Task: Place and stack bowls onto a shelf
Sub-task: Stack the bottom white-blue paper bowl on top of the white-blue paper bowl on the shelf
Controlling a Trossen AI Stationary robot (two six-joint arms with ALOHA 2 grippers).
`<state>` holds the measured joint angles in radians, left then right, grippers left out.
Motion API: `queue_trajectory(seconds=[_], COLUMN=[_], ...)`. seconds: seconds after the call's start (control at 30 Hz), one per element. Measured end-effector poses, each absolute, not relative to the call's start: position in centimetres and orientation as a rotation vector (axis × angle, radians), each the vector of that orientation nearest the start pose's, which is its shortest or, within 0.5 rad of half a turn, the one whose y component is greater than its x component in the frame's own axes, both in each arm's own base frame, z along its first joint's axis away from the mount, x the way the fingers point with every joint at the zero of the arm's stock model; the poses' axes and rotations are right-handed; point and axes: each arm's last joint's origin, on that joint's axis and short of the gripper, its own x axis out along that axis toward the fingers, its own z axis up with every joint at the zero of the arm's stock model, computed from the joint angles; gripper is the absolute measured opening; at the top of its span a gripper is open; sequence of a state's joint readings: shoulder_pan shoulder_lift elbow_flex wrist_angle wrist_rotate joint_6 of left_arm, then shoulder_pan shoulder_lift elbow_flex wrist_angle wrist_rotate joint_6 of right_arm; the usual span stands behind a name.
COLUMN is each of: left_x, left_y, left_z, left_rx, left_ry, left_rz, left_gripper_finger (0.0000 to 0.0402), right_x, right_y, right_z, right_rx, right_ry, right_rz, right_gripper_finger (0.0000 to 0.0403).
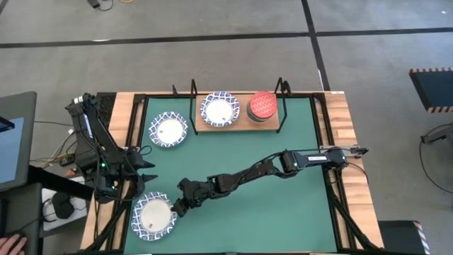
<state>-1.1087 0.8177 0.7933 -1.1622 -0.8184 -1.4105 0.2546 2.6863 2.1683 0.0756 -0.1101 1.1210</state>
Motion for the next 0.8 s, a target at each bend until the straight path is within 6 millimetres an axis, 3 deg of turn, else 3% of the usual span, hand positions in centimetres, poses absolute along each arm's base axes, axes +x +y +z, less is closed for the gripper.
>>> queue_trajectory(seconds=[0.3, 0.43, 0.53, 0.6, 0.8], left_x=[7.3, 7.5, 7.6, 7.6, 7.6], left_y=[-9.6, -9.4, -9.4, -9.4, -9.4], left_z=[26.9, 26.9, 26.9, 26.9, 27.0], left_rx=[-0.358, -0.363, -0.364, -0.363, -0.362], left_ry=[0.656, 0.650, 0.648, 0.647, 0.632], left_rz=[0.245, 0.264, 0.265, 0.265, 0.271], left_gripper_finger=[0.0201, 0.0201, 0.0201, 0.0201, 0.0201], right_x=[56.7, 56.5, 55.8, 55.3, 52.9], right_y=[14.8, 13.9, 12.2, 10.7, 6.3], right_z=[10.7, 11.8, 13.2, 15.2, 23.5], right_rx=[1.020, 0.972, 0.893, 0.829, 0.676], right_ry=[0.623, 0.664, 0.741, 0.774, 0.771], right_rz=[0.115, 0.080, 0.000, -0.035, -0.043], right_gripper_finger=[0.0025, 0.0022, 0.0023, 0.0018, 0.0017])
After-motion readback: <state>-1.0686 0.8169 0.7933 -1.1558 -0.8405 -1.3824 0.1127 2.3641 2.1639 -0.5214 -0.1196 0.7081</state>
